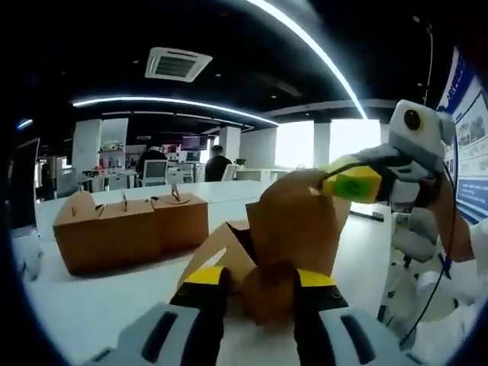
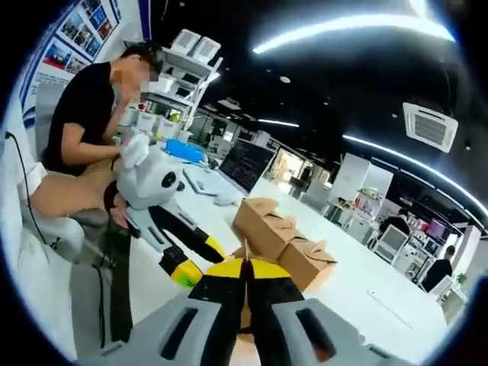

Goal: Pick up one paper box from the group, open the paper box, and remove the item inside

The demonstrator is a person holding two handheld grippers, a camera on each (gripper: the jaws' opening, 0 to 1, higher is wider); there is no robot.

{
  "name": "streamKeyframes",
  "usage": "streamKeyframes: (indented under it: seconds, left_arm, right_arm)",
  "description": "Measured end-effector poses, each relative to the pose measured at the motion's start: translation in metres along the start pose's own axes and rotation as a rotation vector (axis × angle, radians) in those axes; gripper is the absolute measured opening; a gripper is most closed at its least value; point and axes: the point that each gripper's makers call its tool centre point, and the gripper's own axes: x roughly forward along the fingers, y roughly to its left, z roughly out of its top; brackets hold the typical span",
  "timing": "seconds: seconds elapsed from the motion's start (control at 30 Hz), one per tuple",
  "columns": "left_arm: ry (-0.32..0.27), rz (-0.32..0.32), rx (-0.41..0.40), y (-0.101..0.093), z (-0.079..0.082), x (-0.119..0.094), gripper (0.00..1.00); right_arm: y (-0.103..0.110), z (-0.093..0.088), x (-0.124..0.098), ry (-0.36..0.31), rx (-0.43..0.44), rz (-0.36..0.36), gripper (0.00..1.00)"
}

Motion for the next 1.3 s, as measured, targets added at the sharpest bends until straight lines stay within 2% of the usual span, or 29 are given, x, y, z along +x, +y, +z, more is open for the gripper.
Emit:
streamKeyframes:
  seconds: [0.2,0.33,0.47,0.53,0.6,0.73,0.83,0.87,0.9,1.0,1.1,1.17,1.23,1.3]
  left_arm:
    - [-0.019,0.026,-0.033,0.003,0.0,0.001,0.35]
    - [-0.026,0.025,-0.026,0.003,0.0,0.001,0.36]
    - [-0.015,-0.027,-0.021,-0.003,-0.005,0.001,0.39]
    - [-0.003,-0.089,0.008,-0.011,-0.007,-0.001,0.47]
    - [-0.013,-0.138,-0.001,-0.018,-0.006,-0.004,0.56]
    - [-0.032,-0.264,-0.095,-0.027,-0.002,-0.012,0.67]
    - [-0.044,-0.298,-0.135,-0.023,0.0,-0.016,0.69]
    - [-0.062,-0.323,-0.2,-0.026,0.003,-0.017,0.69]
    - [-0.074,-0.333,-0.23,-0.026,0.004,-0.017,0.69]
    - [-0.101,-0.322,-0.241,-0.023,0.01,-0.017,0.69]
    - [-0.147,-0.33,-0.273,-0.022,0.024,-0.019,0.68]
    - [-0.193,-0.308,-0.285,-0.017,0.036,-0.019,0.66]
    - [-0.244,-0.237,-0.238,-0.009,0.053,-0.009,0.64]
    - [-0.231,-0.187,-0.139,-0.013,0.058,0.005,0.63]
  right_arm:
    - [0.033,0.007,-0.005,-0.028,0.019,0.118,0.03]
    - [0.054,-0.003,-0.009,0.005,0.01,0.183,0.03]
    - [0.063,-0.018,-0.012,0.033,0.003,0.21,0.03]
    - [0.063,-0.024,-0.015,0.047,0.006,0.21,0.03]
    - [0.06,-0.026,-0.018,0.049,0.012,0.202,0.03]
    - [0.06,-0.034,-0.023,0.05,0.022,0.208,0.03]
    - [0.061,-0.04,-0.024,0.047,0.0,0.22,0.03]
    - [0.059,-0.038,-0.026,0.022,-0.014,0.228,0.03]
    - [0.057,-0.039,-0.027,0.017,-0.015,0.23,0.03]
    - [0.052,-0.043,-0.029,0.006,-0.013,0.229,0.03]
    - [0.055,-0.053,-0.032,0.012,-0.038,0.245,0.03]
    - [0.057,-0.056,-0.032,0.009,-0.064,0.252,0.03]
    - [0.062,-0.056,-0.033,-0.011,-0.103,0.276,0.03]
    - [0.064,-0.059,-0.034,-0.018,-0.12,0.289,0.03]
